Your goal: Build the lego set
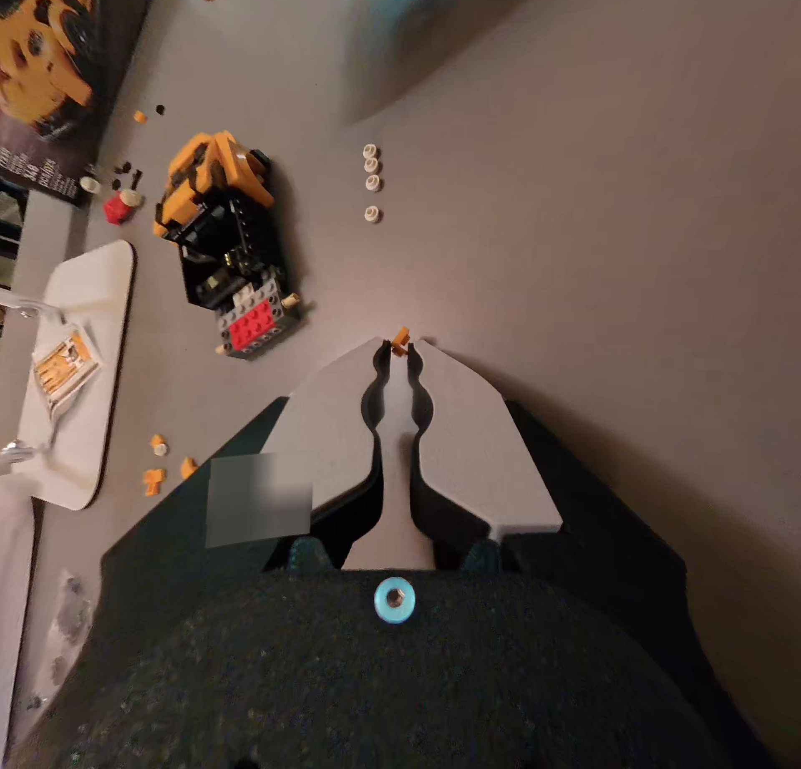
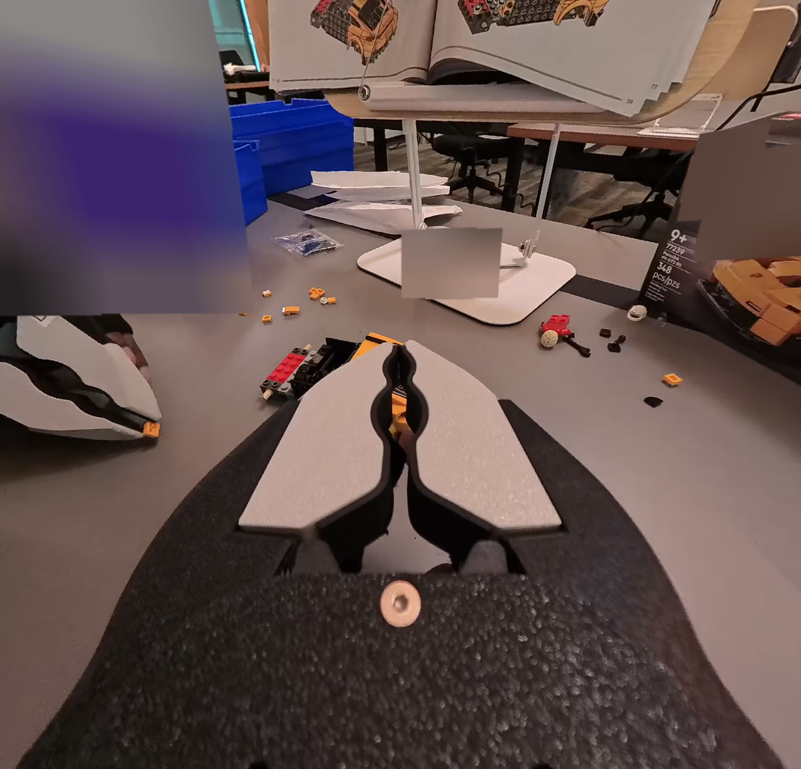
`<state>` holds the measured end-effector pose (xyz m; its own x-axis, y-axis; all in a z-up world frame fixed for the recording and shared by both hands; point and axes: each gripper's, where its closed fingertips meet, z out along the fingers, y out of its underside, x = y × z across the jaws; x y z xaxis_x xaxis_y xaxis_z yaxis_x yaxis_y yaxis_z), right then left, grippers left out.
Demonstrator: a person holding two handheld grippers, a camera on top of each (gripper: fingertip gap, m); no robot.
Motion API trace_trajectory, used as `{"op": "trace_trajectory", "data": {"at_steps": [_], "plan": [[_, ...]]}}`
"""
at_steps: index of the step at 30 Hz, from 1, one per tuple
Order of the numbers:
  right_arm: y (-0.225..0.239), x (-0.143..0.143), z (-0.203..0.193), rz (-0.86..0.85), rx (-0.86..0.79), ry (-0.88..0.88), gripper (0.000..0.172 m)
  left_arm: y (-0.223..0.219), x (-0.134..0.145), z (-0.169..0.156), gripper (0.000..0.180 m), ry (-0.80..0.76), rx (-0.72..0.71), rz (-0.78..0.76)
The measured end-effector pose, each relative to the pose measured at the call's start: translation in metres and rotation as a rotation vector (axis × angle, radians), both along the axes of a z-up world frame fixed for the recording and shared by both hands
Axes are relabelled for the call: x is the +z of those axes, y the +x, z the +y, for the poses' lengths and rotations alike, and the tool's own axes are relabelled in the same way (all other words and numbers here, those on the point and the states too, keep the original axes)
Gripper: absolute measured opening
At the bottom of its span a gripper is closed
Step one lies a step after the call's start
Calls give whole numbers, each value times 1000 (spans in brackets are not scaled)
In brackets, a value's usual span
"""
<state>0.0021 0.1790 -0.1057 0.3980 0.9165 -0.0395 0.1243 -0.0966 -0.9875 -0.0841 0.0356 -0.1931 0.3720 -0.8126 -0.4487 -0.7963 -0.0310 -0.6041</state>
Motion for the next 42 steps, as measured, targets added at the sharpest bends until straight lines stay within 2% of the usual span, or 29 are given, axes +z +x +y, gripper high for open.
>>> {"op": "trace_trajectory", "data": {"at_steps": [4, 8, 11, 13, 16, 18, 20, 21, 24, 26, 29, 33, 36, 37, 42], "plan": [[0, 0, 0, -5, -5, 7, 0, -2, 5, 2, 7, -7, 29, -40], [1, 0, 1, -6, -11, 14, 0, -10, 22, 5, 7, -77, 134, -212], [1, 1, 1, -8, -14, 20, 0, -31, 43, 6, 7, -164, 305, -458], [1, 1, 0, -7, -13, 23, 0, -62, 57, 4, 7, -201, 448, -604], [1, 1, -1, -9, -7, 25, 0, -127, 79, -6, 7, -197, 678, -708], [0, 1, -2, -12, -4, 29, 0, -181, 96, -15, 7, -176, 854, -701], [0, 1, -3, -15, -1, 33, 0, -242, 105, -26, 7, -198, 1058, -623], [0, 2, -4, -15, -1, 38, 0, -276, 108, -32, 8, -208, 1167, -551], [0, 2, -4, -19, -5, 49, 0, -353, 107, -47, 8, -282, 1327, -228], [0, 1, -3, -28, -11, 55, 0, -385, 96, -48, 8, -382, 1336, -79], [0, -2, -2, -47, -19, 65, 0, -388, 65, -40, 8, -640, 1235, -86], [0, -6, 0, -74, -34, 94, 0, -370, 27, -22, 9, -816, 1106, -122], [-1, -9, 1, -89, -41, 100, 0, -362, 9, -12, 10, -856, 1039, -115], [-1, -9, 1, -92, -40, 100, 0, -358, 8, -7, 16, -854, 1013, -133], [-3, -12, 1, -103, -33, 97, 0, -356, 29, 14, 39, -754, 956, -269]]}}
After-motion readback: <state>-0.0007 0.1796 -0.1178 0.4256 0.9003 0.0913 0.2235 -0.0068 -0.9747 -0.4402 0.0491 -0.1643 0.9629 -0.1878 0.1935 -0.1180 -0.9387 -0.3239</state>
